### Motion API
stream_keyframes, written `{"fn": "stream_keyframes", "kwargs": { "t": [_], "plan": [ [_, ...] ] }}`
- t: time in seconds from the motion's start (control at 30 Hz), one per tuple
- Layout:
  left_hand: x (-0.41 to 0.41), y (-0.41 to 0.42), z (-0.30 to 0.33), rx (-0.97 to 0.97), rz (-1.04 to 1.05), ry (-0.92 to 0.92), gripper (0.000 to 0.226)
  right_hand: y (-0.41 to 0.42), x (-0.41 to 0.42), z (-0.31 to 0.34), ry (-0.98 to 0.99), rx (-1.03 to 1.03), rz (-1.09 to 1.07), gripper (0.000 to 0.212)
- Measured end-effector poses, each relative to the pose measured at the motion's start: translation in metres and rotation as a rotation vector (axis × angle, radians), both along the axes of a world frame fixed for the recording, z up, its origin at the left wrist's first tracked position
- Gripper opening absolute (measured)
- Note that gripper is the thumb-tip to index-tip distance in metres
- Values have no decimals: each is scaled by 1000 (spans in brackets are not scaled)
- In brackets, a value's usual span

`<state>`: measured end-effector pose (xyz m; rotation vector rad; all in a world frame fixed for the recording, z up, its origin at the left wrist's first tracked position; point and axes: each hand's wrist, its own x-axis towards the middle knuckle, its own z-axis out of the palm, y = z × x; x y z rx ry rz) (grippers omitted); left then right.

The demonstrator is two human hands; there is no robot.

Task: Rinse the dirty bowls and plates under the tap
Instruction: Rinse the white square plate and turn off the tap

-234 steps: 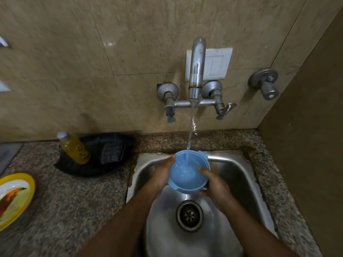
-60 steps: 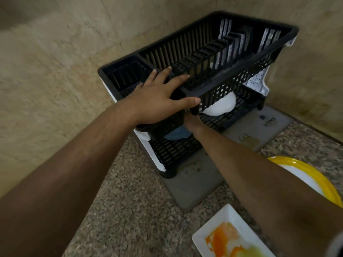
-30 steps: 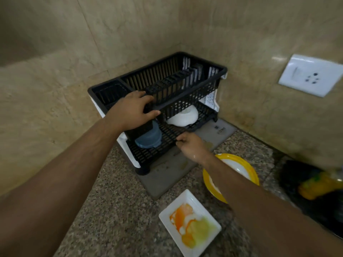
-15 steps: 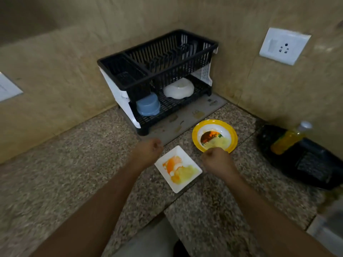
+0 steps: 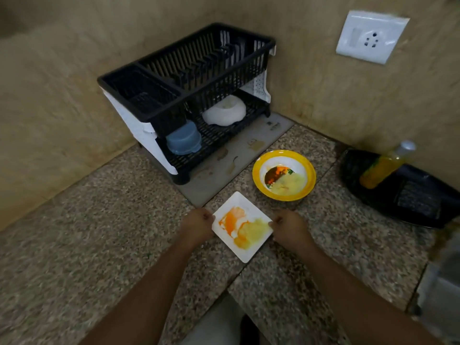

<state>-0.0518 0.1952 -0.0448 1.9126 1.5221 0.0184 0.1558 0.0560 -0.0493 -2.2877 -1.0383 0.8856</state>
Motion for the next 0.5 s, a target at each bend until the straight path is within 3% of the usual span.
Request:
{"fn": "stream_keyframes", "kwargs": {
  "t": [0.23,0.37,0.5],
  "plan": [
    [50,-53,37,-302,-45,-244,16,-75,43,23,80,84,-202,21],
    [111,-111,56,-435,-180,-377,17,-152,94,35,72,143,-311,15],
    [186,-184,68,-482,-369,-384,16,-246,146,52,26,179,-442,11]
  ]
}}
